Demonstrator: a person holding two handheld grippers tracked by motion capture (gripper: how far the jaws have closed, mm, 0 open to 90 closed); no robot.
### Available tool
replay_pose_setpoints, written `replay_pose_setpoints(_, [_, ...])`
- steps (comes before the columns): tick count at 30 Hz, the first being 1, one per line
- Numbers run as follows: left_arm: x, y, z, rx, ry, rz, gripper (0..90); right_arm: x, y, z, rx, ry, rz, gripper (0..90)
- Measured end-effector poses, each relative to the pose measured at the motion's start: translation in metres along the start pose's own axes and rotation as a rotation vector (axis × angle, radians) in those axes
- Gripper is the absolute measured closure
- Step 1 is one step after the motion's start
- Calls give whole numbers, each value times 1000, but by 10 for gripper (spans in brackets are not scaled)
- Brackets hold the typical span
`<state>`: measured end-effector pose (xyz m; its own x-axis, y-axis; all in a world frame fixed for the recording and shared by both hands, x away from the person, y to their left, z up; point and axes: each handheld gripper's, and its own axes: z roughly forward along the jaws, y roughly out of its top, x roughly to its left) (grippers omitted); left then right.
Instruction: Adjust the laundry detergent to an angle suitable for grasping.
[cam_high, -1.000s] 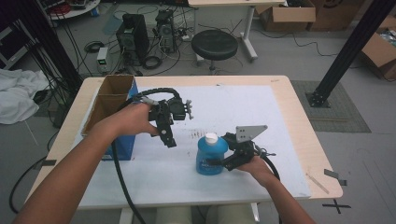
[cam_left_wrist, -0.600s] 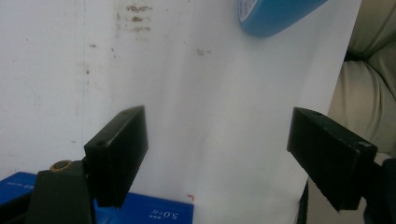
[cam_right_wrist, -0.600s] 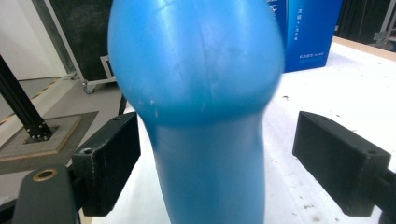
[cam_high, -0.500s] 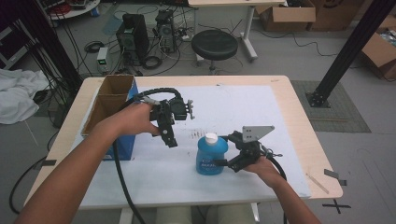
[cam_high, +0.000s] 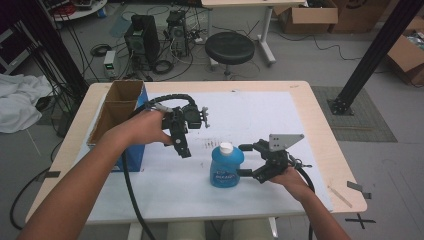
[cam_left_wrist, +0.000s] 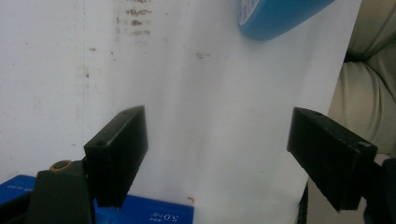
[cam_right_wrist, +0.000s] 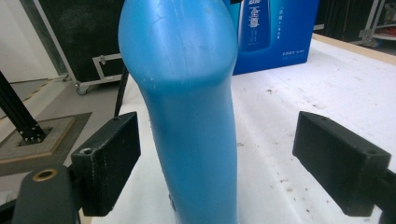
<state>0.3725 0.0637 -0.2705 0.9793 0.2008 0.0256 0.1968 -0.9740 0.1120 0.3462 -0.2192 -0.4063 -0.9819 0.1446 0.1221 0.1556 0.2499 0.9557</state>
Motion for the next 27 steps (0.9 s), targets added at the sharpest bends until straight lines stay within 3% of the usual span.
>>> replay_pose_setpoints(6, [0,0,0,1,-1,-1,210,0,1,-13,24,-27,1,146])
replay_pose_setpoints(12, [1,0,0,-2,0,-1,209,-2,4,-36,61,-77,2,147])
replay_pose_setpoints(27, [2,3,0,-2,1,1,209,-12,14,-94,161,-265,51,150])
